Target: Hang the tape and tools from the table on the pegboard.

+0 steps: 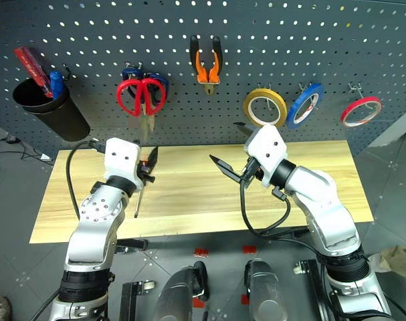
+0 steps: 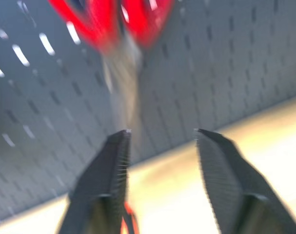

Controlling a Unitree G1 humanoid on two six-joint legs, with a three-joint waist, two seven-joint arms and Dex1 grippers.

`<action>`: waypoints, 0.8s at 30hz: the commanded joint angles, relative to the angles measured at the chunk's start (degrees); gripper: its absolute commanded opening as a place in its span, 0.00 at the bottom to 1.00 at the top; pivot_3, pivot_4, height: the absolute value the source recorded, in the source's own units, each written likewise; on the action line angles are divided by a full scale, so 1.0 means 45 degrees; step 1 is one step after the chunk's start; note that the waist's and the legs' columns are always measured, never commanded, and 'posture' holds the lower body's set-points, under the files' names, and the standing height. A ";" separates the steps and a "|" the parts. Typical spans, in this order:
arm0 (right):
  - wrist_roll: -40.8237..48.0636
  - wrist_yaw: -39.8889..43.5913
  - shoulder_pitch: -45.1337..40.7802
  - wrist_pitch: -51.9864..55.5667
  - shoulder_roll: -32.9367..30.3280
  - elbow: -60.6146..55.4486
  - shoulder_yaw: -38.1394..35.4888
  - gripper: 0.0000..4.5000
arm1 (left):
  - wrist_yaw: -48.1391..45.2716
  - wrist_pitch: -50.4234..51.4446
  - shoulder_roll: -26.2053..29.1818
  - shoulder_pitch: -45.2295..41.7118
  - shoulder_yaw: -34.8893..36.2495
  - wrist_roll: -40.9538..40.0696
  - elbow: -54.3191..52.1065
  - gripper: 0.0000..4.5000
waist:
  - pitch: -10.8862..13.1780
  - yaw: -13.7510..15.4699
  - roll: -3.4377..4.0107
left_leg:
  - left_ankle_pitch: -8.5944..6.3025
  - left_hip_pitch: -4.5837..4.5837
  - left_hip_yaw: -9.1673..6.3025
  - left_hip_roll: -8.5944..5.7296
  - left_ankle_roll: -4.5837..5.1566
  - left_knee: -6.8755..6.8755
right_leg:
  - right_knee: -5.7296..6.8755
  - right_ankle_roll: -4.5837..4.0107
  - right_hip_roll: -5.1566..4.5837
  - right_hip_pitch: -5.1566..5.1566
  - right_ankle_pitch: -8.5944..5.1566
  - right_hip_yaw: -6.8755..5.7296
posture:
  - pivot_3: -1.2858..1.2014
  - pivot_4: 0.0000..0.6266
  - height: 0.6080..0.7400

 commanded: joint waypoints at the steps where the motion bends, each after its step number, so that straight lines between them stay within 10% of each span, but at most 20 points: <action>1: -0.0857 -0.0527 0.0203 0.0766 -0.0185 -0.0404 0.0535 1.00 | -0.0414 0.1075 -0.0194 0.0794 0.0175 -0.0760 -0.0342 0.77 | 0.0000 -0.0005 0.0000 | 0.0000 0.0001 0.0002 0.0000 0.0000 0.0003 | 0.0001 0.0000 0.0000 0.0000 0.0000 0.0003 | 0.41 0.53 1.00; 11: -0.0153 -0.2006 -0.0578 0.6875 0.1678 -0.2107 0.1584 1.00 | -0.0873 0.3555 0.1208 0.0182 0.2935 -0.2539 0.1769 0.90 | 0.0014 0.0014 0.0011 | 0.0001 0.0002 -0.0017 0.0013 -0.0001 0.0024 | 0.0031 -0.0006 0.0007 -0.0004 0.0003 -0.0004 | 0.43 0.60 1.00; 24: 0.0263 -0.1930 -0.2502 0.7883 0.2367 -0.1424 0.2561 1.00 | -0.3031 0.2638 0.2738 -0.4944 0.1790 -0.2488 1.0663 0.90 | 0.0444 0.0107 -0.0089 | 0.0001 -0.0005 0.0006 0.0000 -0.0002 0.0018 | 0.0013 -0.0008 -0.0001 -0.0028 0.0002 0.0001 | 0.43 0.67 1.00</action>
